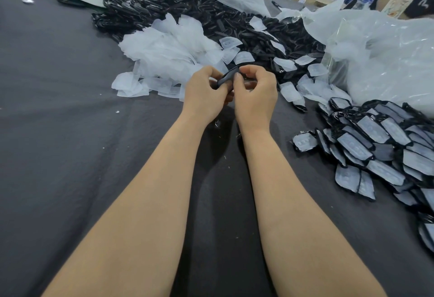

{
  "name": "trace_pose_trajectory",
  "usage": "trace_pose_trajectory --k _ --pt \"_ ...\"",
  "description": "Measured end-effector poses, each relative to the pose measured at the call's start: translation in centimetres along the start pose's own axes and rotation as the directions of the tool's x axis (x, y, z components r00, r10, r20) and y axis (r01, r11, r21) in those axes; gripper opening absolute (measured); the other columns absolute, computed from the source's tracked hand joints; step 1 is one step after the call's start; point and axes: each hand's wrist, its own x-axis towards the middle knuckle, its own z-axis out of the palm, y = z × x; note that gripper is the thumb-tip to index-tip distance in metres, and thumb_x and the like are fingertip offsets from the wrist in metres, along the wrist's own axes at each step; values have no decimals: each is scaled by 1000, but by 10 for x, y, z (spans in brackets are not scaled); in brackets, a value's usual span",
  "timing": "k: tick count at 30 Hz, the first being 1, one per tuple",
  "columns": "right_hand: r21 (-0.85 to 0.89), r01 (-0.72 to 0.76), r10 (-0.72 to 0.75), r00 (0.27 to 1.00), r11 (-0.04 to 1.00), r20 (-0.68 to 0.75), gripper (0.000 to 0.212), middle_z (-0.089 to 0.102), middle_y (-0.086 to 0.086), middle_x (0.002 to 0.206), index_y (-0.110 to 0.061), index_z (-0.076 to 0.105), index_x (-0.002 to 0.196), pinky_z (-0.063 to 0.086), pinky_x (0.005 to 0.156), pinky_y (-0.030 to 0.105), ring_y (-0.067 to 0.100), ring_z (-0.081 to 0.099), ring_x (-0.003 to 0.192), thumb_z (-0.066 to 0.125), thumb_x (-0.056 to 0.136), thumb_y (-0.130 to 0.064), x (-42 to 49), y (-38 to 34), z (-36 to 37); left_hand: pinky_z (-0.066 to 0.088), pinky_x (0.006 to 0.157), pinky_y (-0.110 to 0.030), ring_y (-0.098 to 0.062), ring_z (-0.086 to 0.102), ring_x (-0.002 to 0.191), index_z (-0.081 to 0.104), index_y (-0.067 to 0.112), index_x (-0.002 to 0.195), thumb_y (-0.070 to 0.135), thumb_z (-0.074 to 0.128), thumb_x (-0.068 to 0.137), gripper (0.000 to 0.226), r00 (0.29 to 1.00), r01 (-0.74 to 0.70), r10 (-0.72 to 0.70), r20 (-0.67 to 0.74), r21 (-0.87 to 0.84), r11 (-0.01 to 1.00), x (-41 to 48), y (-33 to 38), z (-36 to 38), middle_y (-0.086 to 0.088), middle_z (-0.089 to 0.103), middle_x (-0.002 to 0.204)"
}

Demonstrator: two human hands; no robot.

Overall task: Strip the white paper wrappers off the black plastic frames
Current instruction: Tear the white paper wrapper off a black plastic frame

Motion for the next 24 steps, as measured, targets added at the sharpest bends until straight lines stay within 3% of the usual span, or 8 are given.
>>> trace_pose_trajectory --k 3,6,10,14,17,19,24 --pt "52 -73 71 997 996 27 10 58 10 111 -11 60 98 42 72 7 1 52 72 61 89 -9 2 0 1 41 47 -8 5 55 43 53 14 80 11 62 91 14 999 -41 42 -17 77 996 0 0 1 4 59 62" --pt "87 -111 106 993 990 60 8 59 15 109 -12 55 90 46 80 19 12 55 83 63 89 -12 4 -1 0 47 50 -12 5 55 43 50 17 76 13 62 91 19 999 -40 42 -29 63 997 0 -1 1 4 60 61" --pt "58 -7 5 999 998 32 8 58 10 102 -10 56 90 41 70 6 10 53 84 63 88 -10 1 -2 0 52 57 -18 2 58 46 47 20 74 15 63 91 24 998 -23 25 -56 26 999 0 0 0 1 60 63" --pt "45 65 -67 997 997 37 8 60 5 87 -8 56 88 40 64 7 13 56 77 61 87 -4 -3 -5 2 56 73 -33 -27 68 76 47 22 75 15 62 90 23 996 18 -15 -84 36 999 1 -1 -1 -17 68 86" --pt "59 57 -60 997 997 49 9 61 1 87 -4 60 96 41 66 7 3 53 73 60 87 -2 -4 -5 2 53 65 -27 -22 66 70 47 24 74 17 63 90 24 995 10 -7 -100 30 999 1 -1 -1 -13 67 81" --pt "42 50 -53 997 998 53 9 66 6 93 -4 64 97 41 67 7 6 55 77 60 89 -5 -3 -5 2 55 64 -27 -15 66 62 48 23 74 16 64 90 23 996 0 -1 -88 -6 1000 1 -2 -2 -7 67 73" --pt "29 -4 3 1000 1000 31 12 67 10 98 -5 67 98 41 69 8 11 57 83 59 92 -11 2 -2 0 58 78 -45 -27 69 73 48 25 75 10 60 91 25 999 -24 25 -42 3 1000 0 -3 -2 -5 66 71"
